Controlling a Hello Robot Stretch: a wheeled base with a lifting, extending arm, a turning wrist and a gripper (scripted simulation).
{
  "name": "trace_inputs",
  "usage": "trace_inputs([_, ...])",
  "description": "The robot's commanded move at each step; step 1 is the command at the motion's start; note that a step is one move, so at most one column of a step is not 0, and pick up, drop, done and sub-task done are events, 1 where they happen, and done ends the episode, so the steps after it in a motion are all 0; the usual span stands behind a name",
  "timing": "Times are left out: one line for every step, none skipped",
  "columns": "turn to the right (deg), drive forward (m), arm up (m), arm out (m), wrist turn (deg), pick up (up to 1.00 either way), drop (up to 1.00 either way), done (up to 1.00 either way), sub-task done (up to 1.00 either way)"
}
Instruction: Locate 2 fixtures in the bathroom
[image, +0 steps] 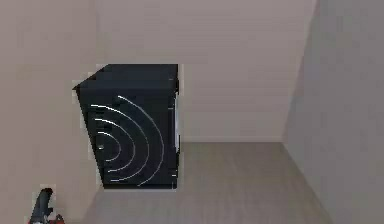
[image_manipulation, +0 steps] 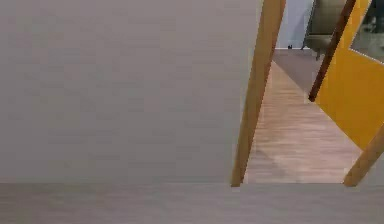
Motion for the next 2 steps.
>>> trace_inputs([45.0,0.0,0.0,0.0,0.0,0.0,0.0,0.0,0.0])
trace_inputs([45.0,0.0,0.0,0.0,0.0,0.0,0.0,0.0,0.0])
